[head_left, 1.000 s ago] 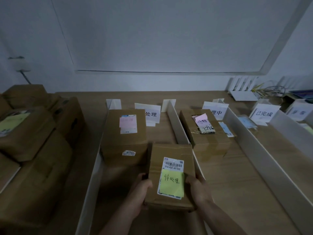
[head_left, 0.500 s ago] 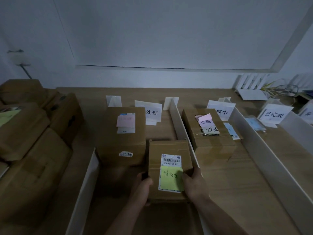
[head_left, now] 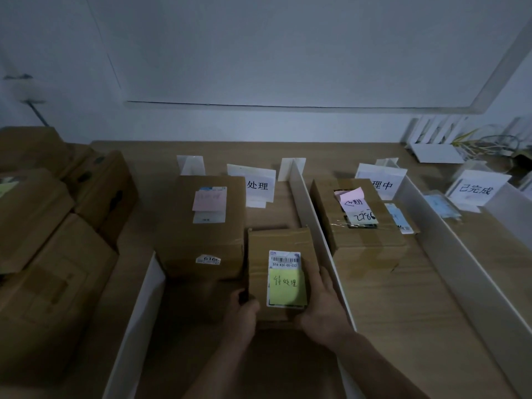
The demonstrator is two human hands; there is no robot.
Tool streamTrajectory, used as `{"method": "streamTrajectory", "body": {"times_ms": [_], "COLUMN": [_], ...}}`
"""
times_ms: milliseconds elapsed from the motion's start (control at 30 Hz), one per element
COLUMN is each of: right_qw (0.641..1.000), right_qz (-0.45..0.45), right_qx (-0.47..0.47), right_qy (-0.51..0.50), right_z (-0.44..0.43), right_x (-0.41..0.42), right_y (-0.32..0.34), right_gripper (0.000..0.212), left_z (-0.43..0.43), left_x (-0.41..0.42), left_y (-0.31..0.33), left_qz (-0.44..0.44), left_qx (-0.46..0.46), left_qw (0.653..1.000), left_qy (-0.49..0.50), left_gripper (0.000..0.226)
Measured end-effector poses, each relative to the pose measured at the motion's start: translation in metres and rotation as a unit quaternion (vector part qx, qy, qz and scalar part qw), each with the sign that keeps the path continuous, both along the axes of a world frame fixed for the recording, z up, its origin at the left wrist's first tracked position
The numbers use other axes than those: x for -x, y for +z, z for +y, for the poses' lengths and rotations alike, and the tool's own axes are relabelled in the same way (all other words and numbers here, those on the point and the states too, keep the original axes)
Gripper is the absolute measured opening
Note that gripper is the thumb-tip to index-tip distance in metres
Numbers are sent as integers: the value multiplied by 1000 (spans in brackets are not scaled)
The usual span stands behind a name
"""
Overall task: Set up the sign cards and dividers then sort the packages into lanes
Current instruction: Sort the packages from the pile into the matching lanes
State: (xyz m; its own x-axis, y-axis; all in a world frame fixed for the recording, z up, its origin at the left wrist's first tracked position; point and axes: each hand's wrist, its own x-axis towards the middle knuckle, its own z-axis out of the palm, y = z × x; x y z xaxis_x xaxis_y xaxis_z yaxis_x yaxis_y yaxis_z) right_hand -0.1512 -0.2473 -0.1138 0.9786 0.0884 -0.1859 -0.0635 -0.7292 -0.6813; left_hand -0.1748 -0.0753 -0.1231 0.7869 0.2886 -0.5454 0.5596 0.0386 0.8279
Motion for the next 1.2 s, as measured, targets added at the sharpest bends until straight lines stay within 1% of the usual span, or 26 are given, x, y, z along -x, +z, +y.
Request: {"method": "streamTrajectory", "body": {"times_ms": [133, 200, 267, 367, 500, 600, 733, 800, 1033, 1200], "right_qw": [999, 999, 999, 997, 995, 994, 993, 993, 992, 991], "right_qz": [-17, -30, -40, -49, -31, -26, -22, -22, -30, -36], "right_qx": [24, 21, 27, 58, 89, 101, 112, 113, 119, 129], "right_qy": [11, 9, 10, 13, 16, 17, 10, 11, 11, 16], "right_z": [-2, -3, -3, -1, 4, 8, 11, 12, 18, 22], "right_x": [-9, -13, -17, -24, -34, -41, -49, -54, -75, -91], "right_y": [-3, -5, -6, -10, -8, -6, -3, -3, -4, -10], "right_gripper": [127, 121, 110, 98, 98, 97, 92, 89, 76, 73], "left_z": [-2, -3, -3, -3, -2, -1, -2, -2, 1, 4], "left_x": [-6, -7, -8, -9, -17, -24, -36, -41, -56, -65], "left_y": [-1, -2, -2, 1, 0, 0, -1, 2, 6, 2], "left_qz": [-14, -23, -27, -13, 18, 35, 26, 26, 23, 32], "left_qx": [-11, -29, -42, -65, -89, -86, -73, -58, -51, -48], "left_qw": [1000, 999, 998, 997, 995, 995, 996, 997, 997, 997], "left_qy": [14, 20, 27, 36, 40, 26, 37, 42, 52, 47], "left_gripper": [44, 45, 42, 36, 37, 40, 39, 36, 21, 15]}}
